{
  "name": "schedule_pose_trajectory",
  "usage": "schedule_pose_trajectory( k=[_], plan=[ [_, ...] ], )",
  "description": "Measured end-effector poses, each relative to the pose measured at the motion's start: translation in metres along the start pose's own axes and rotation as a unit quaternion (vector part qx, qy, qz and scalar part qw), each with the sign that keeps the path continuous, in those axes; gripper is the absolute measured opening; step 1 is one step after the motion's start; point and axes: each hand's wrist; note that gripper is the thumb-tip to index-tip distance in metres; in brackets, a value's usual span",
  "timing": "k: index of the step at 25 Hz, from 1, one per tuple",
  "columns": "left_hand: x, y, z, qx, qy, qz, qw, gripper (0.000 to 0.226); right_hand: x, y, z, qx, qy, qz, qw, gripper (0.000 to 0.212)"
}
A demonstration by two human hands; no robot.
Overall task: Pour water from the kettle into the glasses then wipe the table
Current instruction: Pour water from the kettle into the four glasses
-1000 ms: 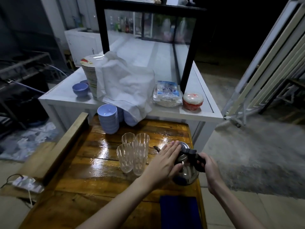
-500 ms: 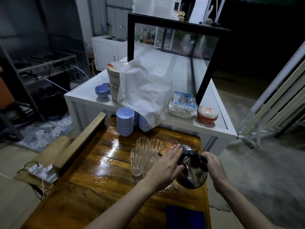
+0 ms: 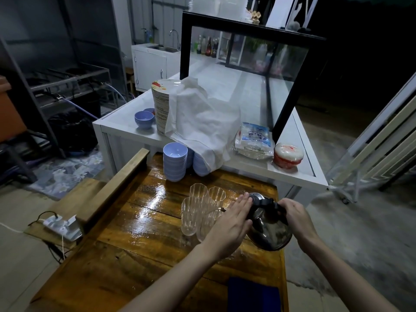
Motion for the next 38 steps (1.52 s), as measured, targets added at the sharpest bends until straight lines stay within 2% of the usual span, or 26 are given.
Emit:
schedule_pose_trajectory(
  k=[22,30,38],
  plan=[
    [-0.003,0.004,-0.005,0.051,0.044,0.020,0.998,0.055,-0.019,-0.013,0.009,0.086,-0.010,0.093,0.992,0.044],
    [-0.004,0.002,-0.006,0.058,0.044,0.026,0.997,0.055,-0.023,-0.014,0.009,0.100,-0.017,0.095,0.990,0.040],
    [-0.003,0.000,-0.007,0.058,0.040,0.027,0.997,0.056,-0.022,-0.013,0.007,0.119,-0.001,0.113,0.986,0.044]
  ],
)
Point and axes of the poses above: each hand's wrist, its own x-axis away from the middle knuckle, its own z-axis out of the back of the hand, y = z × x, and after that the axes turned 7 degrees about -z, right-handed
